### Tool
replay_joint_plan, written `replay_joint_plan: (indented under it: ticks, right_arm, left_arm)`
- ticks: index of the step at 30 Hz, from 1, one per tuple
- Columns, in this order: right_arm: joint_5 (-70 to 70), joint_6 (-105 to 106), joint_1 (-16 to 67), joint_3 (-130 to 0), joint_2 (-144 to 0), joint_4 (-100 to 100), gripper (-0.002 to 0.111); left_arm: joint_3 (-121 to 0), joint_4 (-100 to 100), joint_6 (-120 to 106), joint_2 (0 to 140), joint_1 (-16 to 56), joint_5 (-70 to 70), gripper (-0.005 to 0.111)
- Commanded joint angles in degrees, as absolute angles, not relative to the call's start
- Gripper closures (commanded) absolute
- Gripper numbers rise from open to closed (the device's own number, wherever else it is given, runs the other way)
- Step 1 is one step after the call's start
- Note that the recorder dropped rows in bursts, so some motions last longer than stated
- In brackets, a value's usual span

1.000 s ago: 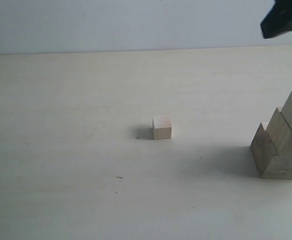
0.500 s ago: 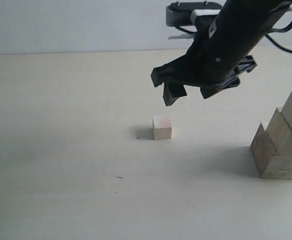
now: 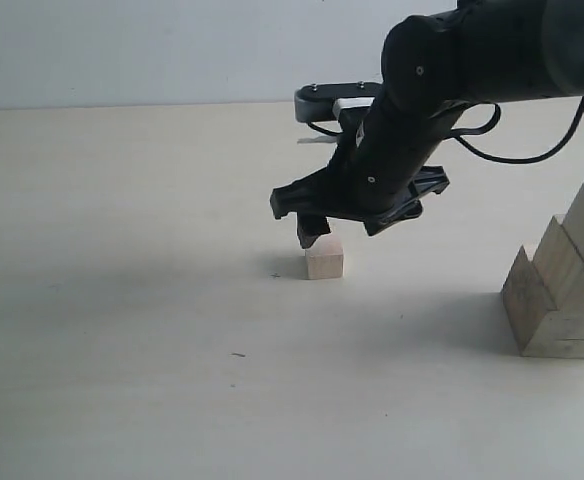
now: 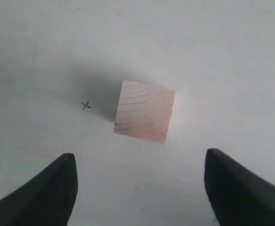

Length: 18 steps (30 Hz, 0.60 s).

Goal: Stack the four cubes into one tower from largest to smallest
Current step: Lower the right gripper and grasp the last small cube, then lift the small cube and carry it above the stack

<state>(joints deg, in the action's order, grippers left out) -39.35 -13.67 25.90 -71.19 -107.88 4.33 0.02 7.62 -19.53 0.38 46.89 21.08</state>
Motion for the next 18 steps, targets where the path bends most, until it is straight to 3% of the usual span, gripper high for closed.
replay_joint_plan:
  ticks: [1,18]
  right_arm:
    - [-38.5,-13.2,26.0,-73.8,-110.1,4.2,0.038]
    - [-40.5,-13.2,26.0,-78.2,-118.5,4.2,0.041]
  left_arm:
    - [0.0,7.7,-19.3,0.0,46.8,20.7,0.107]
    - [0.0,7.7,-19.3,0.0,46.8,20.7,0.107]
